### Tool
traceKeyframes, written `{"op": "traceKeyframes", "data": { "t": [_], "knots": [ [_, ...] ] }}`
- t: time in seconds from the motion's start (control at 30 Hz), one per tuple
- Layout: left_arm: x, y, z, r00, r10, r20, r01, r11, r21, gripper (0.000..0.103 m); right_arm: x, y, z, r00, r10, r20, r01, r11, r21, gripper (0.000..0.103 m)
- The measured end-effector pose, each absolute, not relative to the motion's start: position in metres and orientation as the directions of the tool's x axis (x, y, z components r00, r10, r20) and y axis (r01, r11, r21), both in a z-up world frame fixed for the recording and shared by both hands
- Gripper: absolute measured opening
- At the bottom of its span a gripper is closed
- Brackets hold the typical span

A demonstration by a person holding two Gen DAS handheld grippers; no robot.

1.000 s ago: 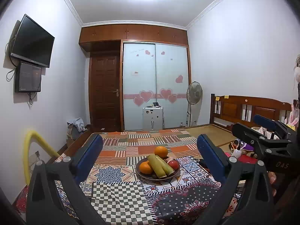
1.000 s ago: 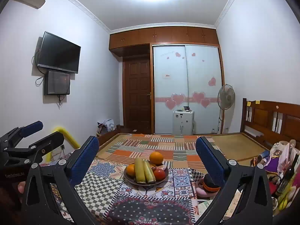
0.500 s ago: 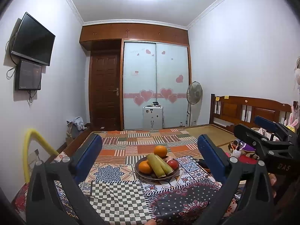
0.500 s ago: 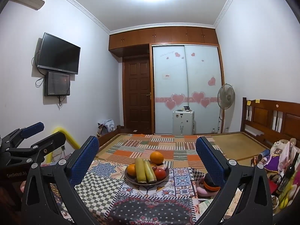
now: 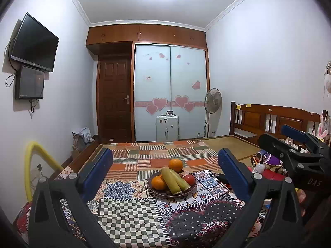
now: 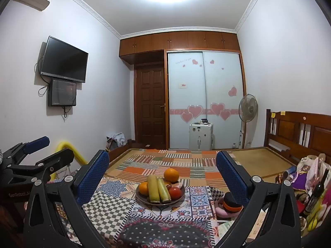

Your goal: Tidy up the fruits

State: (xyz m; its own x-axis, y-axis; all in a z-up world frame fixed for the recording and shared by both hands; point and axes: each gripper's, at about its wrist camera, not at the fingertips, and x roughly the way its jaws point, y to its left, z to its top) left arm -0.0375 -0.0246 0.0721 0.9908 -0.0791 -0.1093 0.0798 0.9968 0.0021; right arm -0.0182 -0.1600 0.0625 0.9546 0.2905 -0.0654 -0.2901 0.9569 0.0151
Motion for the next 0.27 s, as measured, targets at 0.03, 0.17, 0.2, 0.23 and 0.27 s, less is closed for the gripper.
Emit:
{"op": "traceKeyframes", "data": {
  "t": [0.03, 0.17, 0.2, 0.23, 0.27],
  "knots": [
    [-0.0375, -0.0245, 0.0722, 0.99, -0.081, -0.111, 0.082, 0.997, 0.001, 0.103, -0.0182, -0.1601, 0.0626, 0.955, 0.29, -0.066, -0.29, 0.957, 0.016, 0.103],
    [-0.0372, -0.0252, 0.0713, 0.989, -0.087, -0.117, 0.088, 0.996, -0.001, 0.103, -0.0173, -0.1609, 0.0628, 0.955, 0.288, -0.068, -0.287, 0.958, 0.019, 0.103],
    [-0.037, -0.0252, 0.0713, 0.989, -0.088, -0.118, 0.089, 0.996, -0.001, 0.103, -0.0168, -0.1608, 0.0627, 0.955, 0.288, -0.07, -0.288, 0.958, 0.02, 0.103],
    [-0.0367, -0.0252, 0.0717, 0.989, -0.089, -0.119, 0.089, 0.996, 0.0, 0.103, -0.0166, -0.1608, 0.0626, 0.955, 0.288, -0.071, -0.287, 0.958, 0.021, 0.103],
    [-0.0364, -0.0257, 0.0714, 0.989, -0.09, -0.121, 0.091, 0.996, 0.0, 0.103, -0.0162, -0.1611, 0.0626, 0.955, 0.288, -0.072, -0.287, 0.958, 0.023, 0.103]
  ]
}}
